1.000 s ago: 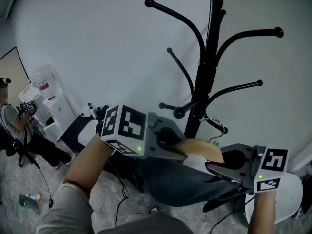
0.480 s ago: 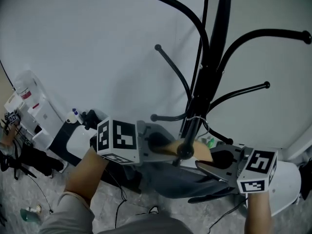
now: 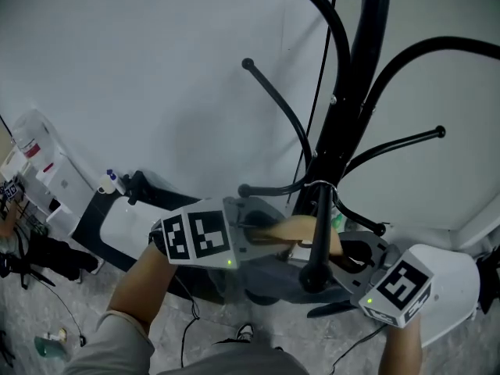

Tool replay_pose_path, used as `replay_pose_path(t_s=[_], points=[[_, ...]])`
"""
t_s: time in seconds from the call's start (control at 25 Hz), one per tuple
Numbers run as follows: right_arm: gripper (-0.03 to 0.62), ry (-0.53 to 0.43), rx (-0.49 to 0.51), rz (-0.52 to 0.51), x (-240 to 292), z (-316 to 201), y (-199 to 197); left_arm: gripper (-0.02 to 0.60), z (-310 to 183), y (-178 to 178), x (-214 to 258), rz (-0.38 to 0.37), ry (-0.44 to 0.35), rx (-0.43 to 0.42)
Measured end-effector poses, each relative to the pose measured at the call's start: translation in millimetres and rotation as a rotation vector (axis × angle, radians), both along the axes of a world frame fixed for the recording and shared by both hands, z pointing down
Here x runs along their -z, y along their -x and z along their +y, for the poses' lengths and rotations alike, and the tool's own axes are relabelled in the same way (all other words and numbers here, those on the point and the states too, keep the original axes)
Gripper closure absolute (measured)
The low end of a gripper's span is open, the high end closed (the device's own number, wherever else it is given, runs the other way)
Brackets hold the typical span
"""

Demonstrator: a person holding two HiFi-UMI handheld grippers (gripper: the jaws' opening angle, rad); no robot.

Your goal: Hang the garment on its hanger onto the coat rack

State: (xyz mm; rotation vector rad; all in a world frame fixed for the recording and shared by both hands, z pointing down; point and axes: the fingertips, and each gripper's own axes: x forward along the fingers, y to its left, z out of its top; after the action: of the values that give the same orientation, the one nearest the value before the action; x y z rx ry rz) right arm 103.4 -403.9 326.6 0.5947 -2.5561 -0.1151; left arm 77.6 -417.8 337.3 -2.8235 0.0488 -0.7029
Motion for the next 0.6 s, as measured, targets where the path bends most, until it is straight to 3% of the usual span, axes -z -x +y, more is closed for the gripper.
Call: replay_pose_path(t_s=[0.24, 0.6], points=[[0.531, -0.048, -0.087, 0.042, -23.0, -22.6, -6.1, 0.495, -29.3, -4.8, -24.8, -0.041, -0.065, 0.136], [0.520, -0.011, -0.168, 0.074, -67.2, -51.0, -15.1, 0.491, -52.5, -7.6, -66.2, -0.099, -0.059, 0.178]])
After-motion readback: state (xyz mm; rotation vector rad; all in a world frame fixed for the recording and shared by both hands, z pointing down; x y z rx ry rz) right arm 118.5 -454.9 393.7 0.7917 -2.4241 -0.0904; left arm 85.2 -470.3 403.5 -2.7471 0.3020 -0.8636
